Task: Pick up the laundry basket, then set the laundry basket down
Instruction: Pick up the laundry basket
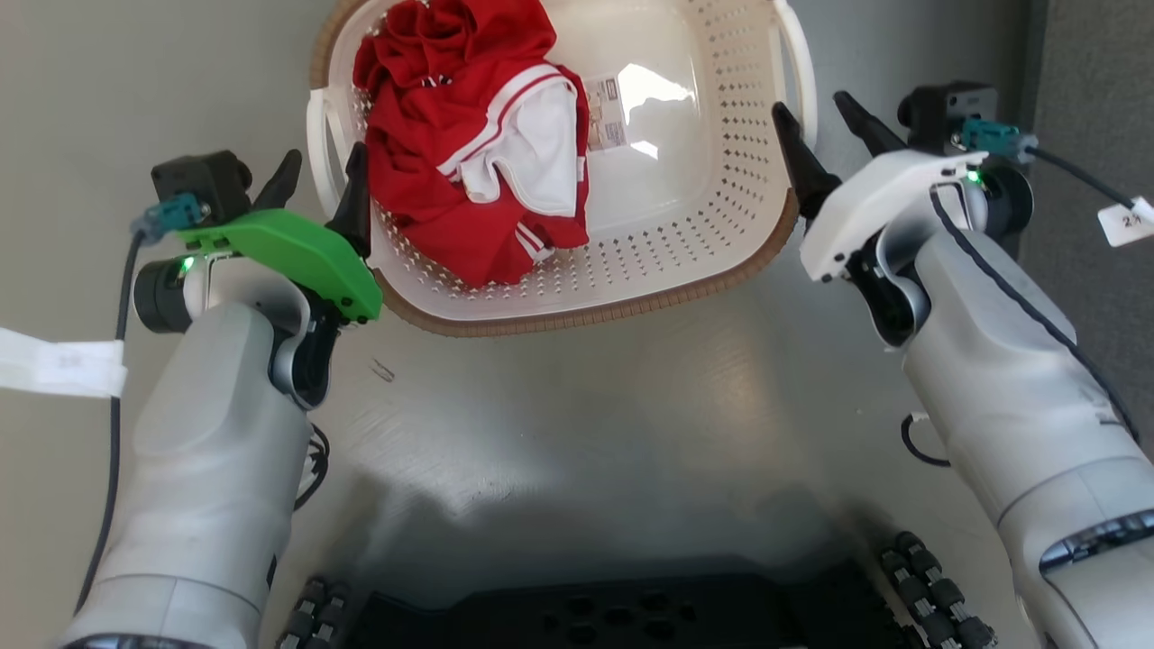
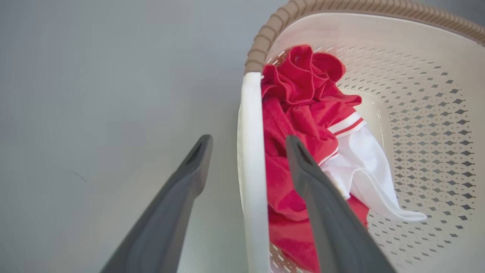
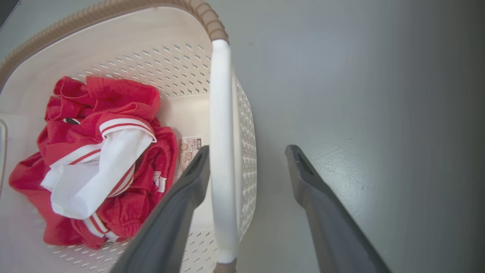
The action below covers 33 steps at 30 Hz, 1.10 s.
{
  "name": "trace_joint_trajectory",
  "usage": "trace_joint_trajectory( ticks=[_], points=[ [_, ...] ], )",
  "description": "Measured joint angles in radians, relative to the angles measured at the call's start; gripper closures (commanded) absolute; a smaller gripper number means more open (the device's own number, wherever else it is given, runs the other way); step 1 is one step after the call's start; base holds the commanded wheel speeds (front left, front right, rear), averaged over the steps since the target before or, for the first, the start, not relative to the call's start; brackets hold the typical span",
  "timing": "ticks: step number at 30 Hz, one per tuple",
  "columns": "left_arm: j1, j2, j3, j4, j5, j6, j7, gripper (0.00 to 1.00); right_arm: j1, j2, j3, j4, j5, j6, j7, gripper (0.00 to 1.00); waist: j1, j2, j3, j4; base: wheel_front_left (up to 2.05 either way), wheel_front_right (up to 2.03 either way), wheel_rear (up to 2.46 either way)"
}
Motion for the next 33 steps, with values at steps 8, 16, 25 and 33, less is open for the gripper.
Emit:
trace_joint_trajectory(
  ticks=[8,16,25,33],
  points=[
    [-0.078,-0.002,-0.022,0.04,-0.031,-0.001,0.017,0.0,-0.074,0.004,0.016,0.04,0.001,0.0,-0.01,0.0,0.0,0.0,0.047,-0.005,0.0,0.0,0.0],
    [-0.094,-0.002,-0.042,0.083,-0.052,-0.003,0.007,0.0,-0.099,0.006,0.058,0.074,0.011,0.0,-0.019,0.66,0.0,0.0,0.064,0.0,0.0,0.0,0.0],
    [-0.122,-0.011,-0.075,0.114,-0.081,-0.009,-0.021,1.0,-0.131,0.014,0.1,0.096,0.022,0.0,-0.031,1.0,0.0,0.0,0.063,0.003,0.0,0.0,0.0],
    [-0.126,-0.011,-0.104,0.153,-0.104,-0.009,-0.041,1.0,-0.129,0.017,0.122,0.12,0.057,0.0,-0.039,1.0,0.0,0.0,0.033,0.002,0.0,0.0,0.0]
  ],
)
